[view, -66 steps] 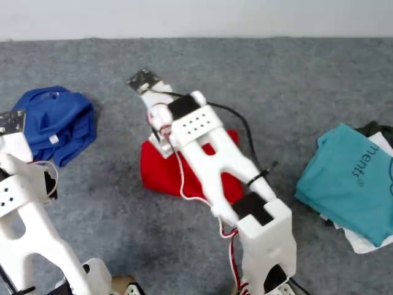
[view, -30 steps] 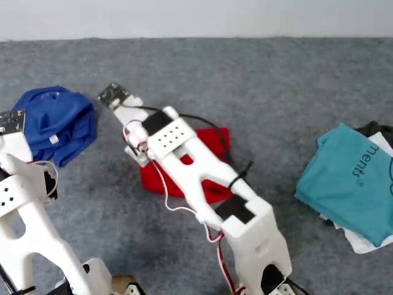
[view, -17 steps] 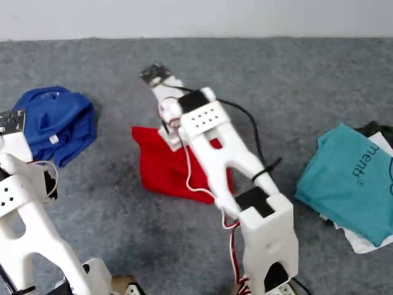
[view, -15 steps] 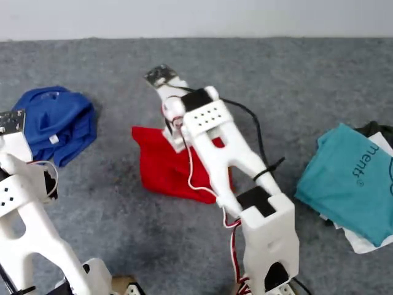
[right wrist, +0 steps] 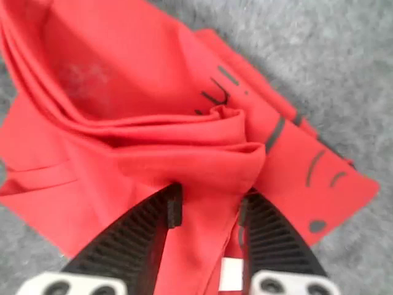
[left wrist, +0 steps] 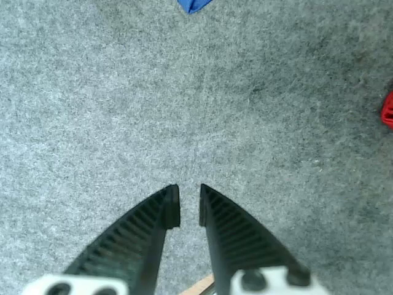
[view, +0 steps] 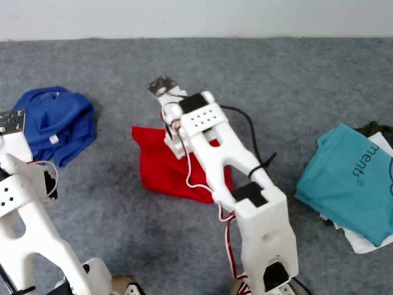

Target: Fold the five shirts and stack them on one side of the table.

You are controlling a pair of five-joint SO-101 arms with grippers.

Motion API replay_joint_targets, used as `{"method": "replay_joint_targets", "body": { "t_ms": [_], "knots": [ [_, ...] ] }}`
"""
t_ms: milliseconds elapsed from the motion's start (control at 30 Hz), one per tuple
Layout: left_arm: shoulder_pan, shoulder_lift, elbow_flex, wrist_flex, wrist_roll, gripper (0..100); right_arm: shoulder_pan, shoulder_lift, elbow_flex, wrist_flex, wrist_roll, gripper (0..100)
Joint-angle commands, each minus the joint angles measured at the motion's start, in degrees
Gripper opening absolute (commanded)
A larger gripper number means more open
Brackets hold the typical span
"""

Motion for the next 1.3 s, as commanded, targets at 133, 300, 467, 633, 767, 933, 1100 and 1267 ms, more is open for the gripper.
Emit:
{"method": "replay_joint_targets", "body": {
  "t_ms": [133, 300, 467, 633, 767, 933, 1100, 1267],
  "knots": [
    [0.35, -0.88, -0.13, -0.53, -0.09, 7, 1.71, -1.89, -2.37, -0.92, 3.60, 2.8],
    [0.35, -0.88, -0.13, -0.53, -0.09, 7, 1.36, -5.67, -2.37, 0.22, 3.60, 1.1],
    [0.35, -0.88, -0.13, -0.53, -0.09, 7, -1.36, -8.66, -2.37, 4.97, 3.60, 1.1],
    [0.35, -0.88, -0.13, -0.53, -0.09, 7, -9.19, -9.19, -2.37, 6.02, 3.43, 1.1],
    [0.35, -0.88, -0.13, -0.53, -0.09, 7, -15.34, -8.22, -2.20, 5.93, 3.52, 1.1],
    [0.35, -0.88, -0.13, -0.53, -0.09, 7, -19.30, -4.62, -2.20, 5.67, 3.25, 1.5],
    [0.35, -0.88, -0.13, -0.53, -0.09, 7, -20.53, -1.01, -2.20, 9.63, 3.16, 7.1],
    [0.35, -0.88, 0.84, -0.62, -0.18, 7, -20.79, -1.54, -2.46, 14.64, 3.69, 18.5]
  ]
}}
